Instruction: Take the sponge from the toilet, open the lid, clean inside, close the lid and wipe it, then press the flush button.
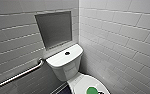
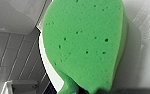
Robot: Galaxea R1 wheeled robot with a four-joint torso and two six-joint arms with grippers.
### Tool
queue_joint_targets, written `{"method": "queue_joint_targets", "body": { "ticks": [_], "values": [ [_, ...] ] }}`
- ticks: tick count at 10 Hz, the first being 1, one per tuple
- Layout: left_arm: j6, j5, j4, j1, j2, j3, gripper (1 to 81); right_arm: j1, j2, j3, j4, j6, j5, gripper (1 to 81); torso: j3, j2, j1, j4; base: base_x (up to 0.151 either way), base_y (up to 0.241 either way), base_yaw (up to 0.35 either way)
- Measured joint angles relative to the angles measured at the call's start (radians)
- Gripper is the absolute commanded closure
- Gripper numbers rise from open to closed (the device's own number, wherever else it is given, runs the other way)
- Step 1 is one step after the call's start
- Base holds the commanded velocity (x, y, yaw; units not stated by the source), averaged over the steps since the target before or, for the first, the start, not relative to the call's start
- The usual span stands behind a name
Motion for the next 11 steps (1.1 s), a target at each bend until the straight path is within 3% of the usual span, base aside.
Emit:
{"method": "queue_joint_targets", "body": {
  "ticks": [4, 8, 10, 11],
  "values": [
    [0.0, 0.0, 0.0, 0.0, -0.002, 0.01, 1.0, 0.005, -0.066, 0.067, 0.0, 0.002, -0.015, 81.1, 0.0, 0.0, 0.0, 0.0, 0.0, 0.0, 0.0],
    [0.0, -0.002, 0.0, -0.016, -0.053, 0.111, 1.0, 0.031, -0.254, 0.333, 0.0, 0.007, -0.021, 81.1, 0.0, 0.0, 0.0, 0.0, 0.0, 0.0, 0.0],
    [0.0, -0.002, 0.0, -0.041, -0.111, 0.199, 1.0, -0.01, -0.375, 0.369, 0.0, 0.01, 0.0, 81.1, 0.0, 0.0, 0.0, 0.0, 0.0, 0.0, 0.0],
    [0.0, 0.0, 0.0, -0.056, -0.145, 0.252, 1.0, -0.084, -0.448, 0.382, 0.0, 0.011, 0.012, 81.1, 0.0, 0.0, 0.0, 0.0, 0.0, 0.0, 0.0]
  ]
}}
